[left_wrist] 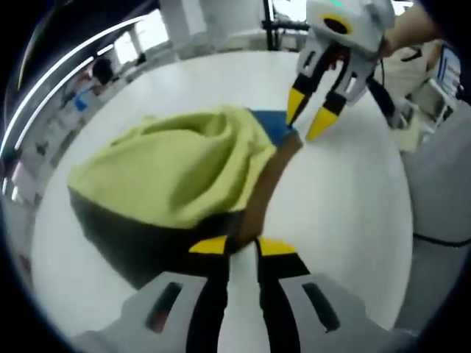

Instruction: Fold the garment on the visible template until the final outline fits inside the template.

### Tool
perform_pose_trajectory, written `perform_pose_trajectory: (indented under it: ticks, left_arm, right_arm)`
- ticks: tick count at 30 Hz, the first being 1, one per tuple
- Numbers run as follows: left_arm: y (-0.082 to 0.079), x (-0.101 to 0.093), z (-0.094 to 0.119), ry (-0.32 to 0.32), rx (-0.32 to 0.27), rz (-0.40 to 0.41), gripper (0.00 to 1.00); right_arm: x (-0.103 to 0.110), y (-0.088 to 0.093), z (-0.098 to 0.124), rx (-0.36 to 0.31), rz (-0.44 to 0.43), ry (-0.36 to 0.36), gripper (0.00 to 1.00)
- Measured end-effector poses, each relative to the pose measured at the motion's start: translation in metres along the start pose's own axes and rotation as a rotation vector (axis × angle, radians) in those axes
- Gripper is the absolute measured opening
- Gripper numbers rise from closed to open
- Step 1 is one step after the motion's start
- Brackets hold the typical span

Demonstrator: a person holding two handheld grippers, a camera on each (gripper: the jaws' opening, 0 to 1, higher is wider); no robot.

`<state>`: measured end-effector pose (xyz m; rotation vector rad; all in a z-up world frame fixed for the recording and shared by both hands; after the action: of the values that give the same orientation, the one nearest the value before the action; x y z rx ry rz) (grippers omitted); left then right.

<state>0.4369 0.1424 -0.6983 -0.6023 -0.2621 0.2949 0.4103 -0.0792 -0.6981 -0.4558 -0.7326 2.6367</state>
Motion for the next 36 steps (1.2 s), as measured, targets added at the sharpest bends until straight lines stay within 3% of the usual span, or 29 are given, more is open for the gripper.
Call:
perform_pose_trajectory:
  ticks: [11, 26, 36]
  left_arm:
    - [-0.0007, 0.0018, -0.0020, 0.008, -0.003, -0.008, 0.10]
    - [-0.0013, 0.0054, -0.0007, 0.000, 0.015, 0.042, 0.04]
    - [-0.0025, 0.0038, 0.0062, -0.004, 0.012, 0.072, 0.01]
  right_arm:
    - [-0.0010, -0.0024, -0.0048, -0.004, 0.012, -0.004, 0.13]
    - [-0.0023, -0.0008, -0.0053, -0.018, 0.003, 0.000, 0.06]
    - [-0.0057, -0.0018, 0.0039, -0.069, -0.082, 0.022, 0.03]
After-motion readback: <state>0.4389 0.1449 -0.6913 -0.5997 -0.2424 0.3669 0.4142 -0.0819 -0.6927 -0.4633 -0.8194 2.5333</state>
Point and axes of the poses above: the point that each gripper's makers call its tool centre point, and the gripper's own axes: z roughly backward along the fingers, x roughly to its left, y roughly out of its underside, the point moved 10 cm from there along z, roughly backward along the fingers, and after that the axes turned 1 degree about x, right-handed, at the moved point
